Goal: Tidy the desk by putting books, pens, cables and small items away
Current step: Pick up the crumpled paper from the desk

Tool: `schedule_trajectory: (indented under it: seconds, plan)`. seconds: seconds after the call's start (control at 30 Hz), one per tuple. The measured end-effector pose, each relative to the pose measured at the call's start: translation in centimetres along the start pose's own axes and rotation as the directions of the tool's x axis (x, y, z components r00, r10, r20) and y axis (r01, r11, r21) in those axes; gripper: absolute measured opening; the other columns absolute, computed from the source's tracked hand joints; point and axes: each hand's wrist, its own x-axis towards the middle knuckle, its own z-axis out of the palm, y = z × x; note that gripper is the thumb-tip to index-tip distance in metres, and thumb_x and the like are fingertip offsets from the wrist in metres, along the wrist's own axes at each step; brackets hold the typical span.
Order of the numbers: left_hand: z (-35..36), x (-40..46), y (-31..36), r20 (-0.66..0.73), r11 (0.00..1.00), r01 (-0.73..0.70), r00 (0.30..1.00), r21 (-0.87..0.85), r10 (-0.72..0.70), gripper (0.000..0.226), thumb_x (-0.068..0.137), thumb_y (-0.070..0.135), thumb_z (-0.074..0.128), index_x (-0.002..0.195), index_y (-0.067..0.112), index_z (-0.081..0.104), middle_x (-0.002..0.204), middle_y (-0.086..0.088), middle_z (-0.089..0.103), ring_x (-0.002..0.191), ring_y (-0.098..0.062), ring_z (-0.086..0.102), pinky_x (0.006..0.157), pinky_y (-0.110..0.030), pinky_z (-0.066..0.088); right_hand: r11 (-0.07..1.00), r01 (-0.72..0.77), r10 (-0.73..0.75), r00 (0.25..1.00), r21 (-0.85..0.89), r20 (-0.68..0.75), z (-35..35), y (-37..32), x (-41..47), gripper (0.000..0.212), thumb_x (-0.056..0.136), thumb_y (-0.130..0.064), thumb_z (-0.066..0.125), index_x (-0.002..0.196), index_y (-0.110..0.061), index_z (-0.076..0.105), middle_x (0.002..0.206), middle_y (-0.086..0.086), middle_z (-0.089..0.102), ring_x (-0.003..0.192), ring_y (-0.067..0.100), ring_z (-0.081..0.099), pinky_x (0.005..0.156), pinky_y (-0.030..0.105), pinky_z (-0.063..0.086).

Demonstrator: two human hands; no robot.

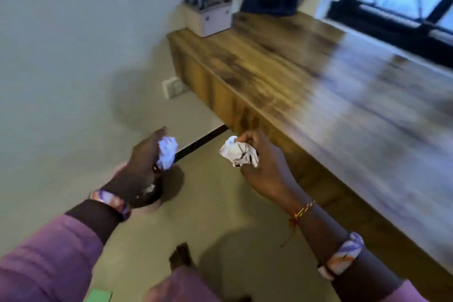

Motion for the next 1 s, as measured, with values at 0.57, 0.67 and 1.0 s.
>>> schedule_trajectory:
  seconds: [0.57, 0.67, 1.0]
  plan:
    - [-26.8, 6.6, -7.0, -0.338, 0.9, 0.435, 0.851, 0.023, -0.402, 0.077, 0.083, 0.037, 0.066, 0.144, 0.023, 0.021, 0.146, -0.007, 0.023, 0.122, -0.022, 0.037, 0.089, -0.031, 0.04, 0.974, -0.223, 0.219, 0.856, -0.048, 0.468, 30.0, -6.1, 17.1, 0.088, 0.082, -0.024, 0.069, 0.148, -0.012, 0.014, 0.149, 0.01, 0.034, 0.134, 0.023, 0.036, 0.106, 0.029, 0.032]
    - [-29.9, 5.1, -7.3, -0.354, 0.894, 0.445, 0.845, 0.05, -0.401, 0.041, 0.089, 0.025, 0.058, 0.125, 0.008, 0.047, 0.114, -0.01, 0.046, 0.101, -0.019, 0.044, 0.08, -0.03, 0.042, 0.954, -0.259, 0.3, 0.835, -0.151, 0.461, 30.8, -6.0, 16.4, 0.081, 0.084, -0.022, 0.067, 0.147, -0.013, 0.018, 0.147, 0.011, 0.038, 0.132, 0.027, 0.039, 0.103, 0.032, 0.037]
    - [-31.6, -0.9, -7.7, -0.209, 0.92, 0.361, 0.922, 0.152, -0.327, 0.01, 0.09, 0.007, 0.054, 0.098, 0.005, 0.058, 0.094, -0.011, 0.056, 0.083, -0.02, 0.053, 0.053, -0.016, 0.041, 0.971, -0.043, 0.167, 0.828, -0.235, 0.535, 32.3, -10.0, 9.6, 0.049, 0.085, -0.01, 0.062, 0.132, -0.007, 0.046, 0.129, 0.014, 0.055, 0.114, 0.028, 0.055, 0.088, 0.026, 0.042]
